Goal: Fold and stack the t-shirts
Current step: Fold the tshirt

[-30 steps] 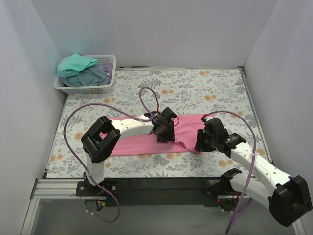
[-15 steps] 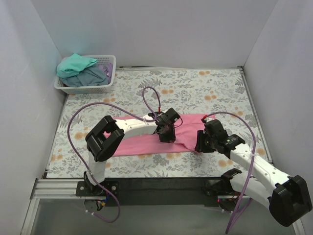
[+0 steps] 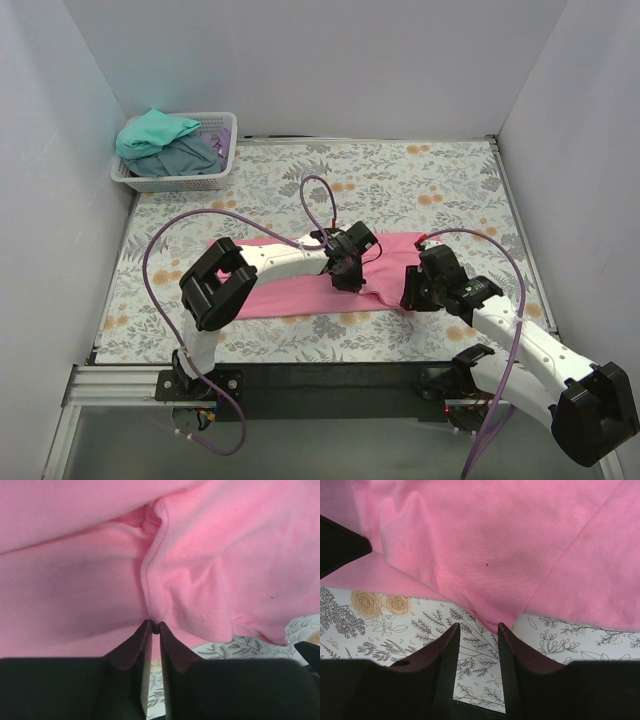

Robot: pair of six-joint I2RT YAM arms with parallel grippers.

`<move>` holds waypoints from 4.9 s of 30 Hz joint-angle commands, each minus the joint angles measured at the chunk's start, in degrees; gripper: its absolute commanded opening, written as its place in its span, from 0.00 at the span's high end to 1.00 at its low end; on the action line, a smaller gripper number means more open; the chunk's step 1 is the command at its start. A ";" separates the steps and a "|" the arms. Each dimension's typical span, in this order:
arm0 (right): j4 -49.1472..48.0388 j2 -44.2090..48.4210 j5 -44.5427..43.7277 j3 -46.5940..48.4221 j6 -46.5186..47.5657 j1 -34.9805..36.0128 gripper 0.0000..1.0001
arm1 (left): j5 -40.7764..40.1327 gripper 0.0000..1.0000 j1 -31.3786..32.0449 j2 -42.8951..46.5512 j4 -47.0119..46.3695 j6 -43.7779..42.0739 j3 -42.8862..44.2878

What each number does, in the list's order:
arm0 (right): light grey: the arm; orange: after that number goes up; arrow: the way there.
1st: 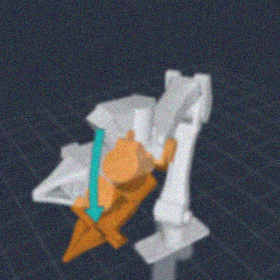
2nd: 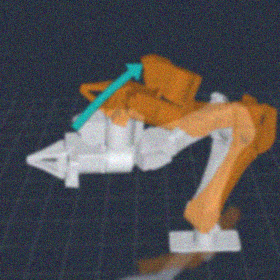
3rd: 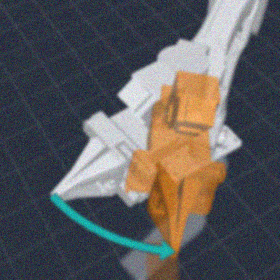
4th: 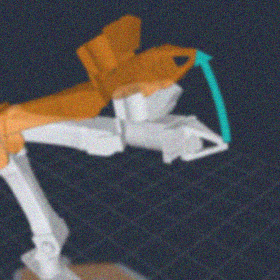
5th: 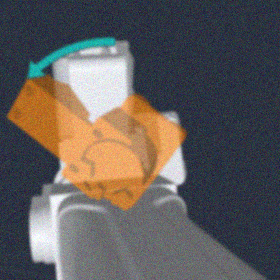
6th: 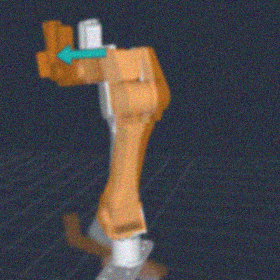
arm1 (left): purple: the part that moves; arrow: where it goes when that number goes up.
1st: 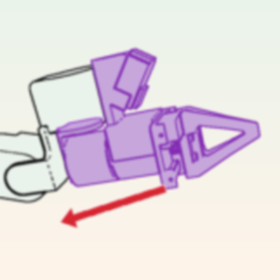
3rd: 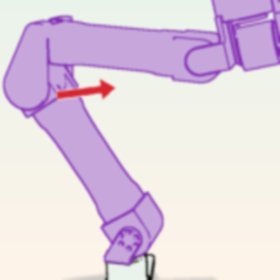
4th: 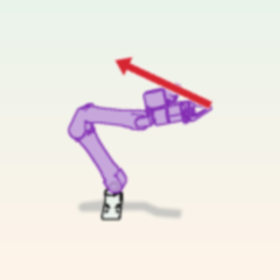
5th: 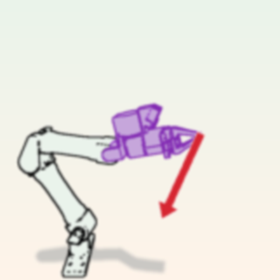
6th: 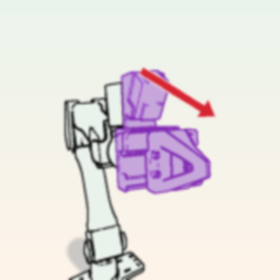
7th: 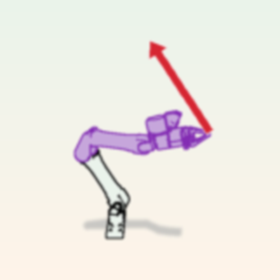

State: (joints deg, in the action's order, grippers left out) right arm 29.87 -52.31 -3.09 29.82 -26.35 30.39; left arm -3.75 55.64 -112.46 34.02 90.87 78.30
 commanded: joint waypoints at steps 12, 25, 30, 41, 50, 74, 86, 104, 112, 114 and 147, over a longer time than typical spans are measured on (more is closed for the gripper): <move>-0.07 0.64 -2.27 -0.64 -1.07 -2.00 0.51 | -4.07 1.00 0.61 2.60 4.91 -0.17 3.52; 0.02 -2.09 4.39 0.23 4.29 -3.06 0.53 | -5.22 1.00 0.61 1.99 6.58 -1.40 4.93; 0.10 -4.99 4.85 0.32 4.55 -3.06 0.54 | -5.13 1.00 0.61 1.28 7.20 -1.66 5.81; 0.28 -5.34 -0.33 0.32 3.23 -3.06 0.56 | -4.95 1.00 0.70 1.28 7.20 -1.66 5.98; 0.37 -6.31 -0.42 0.41 3.32 -3.06 0.74 | -4.78 1.00 0.70 1.02 7.29 -1.75 6.16; 8.36 -12.81 -5.25 16.22 7.97 -5.60 0.99 | -3.99 1.00 -2.98 -3.20 14.23 -3.42 17.32; 6.52 -22.65 -8.24 24.93 12.54 -10.61 0.99 | 0.41 1.00 -7.29 -7.42 12.48 -3.33 20.49; 1.34 -37.85 -9.91 35.74 17.47 -12.20 0.99 | 2.78 1.00 -9.76 -7.24 8.43 -0.87 17.41; -0.33 -41.02 -12.63 35.57 17.38 -12.29 0.99 | 2.17 0.99 -10.11 -7.07 8.34 -0.61 16.88; -1.39 -41.20 -14.39 35.30 16.95 -12.37 0.99 | 2.08 0.99 -10.20 -7.07 8.26 -0.43 16.62; -8.51 -44.03 -15.37 37.94 19.49 -12.29 0.74 | -1.34 0.69 -10.55 -4.43 8.96 0.97 15.21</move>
State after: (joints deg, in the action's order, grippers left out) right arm 23.07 -98.45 -17.98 65.71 -7.09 18.37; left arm -2.55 45.60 -121.27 41.54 91.35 93.36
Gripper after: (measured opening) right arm 0.244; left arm 0.279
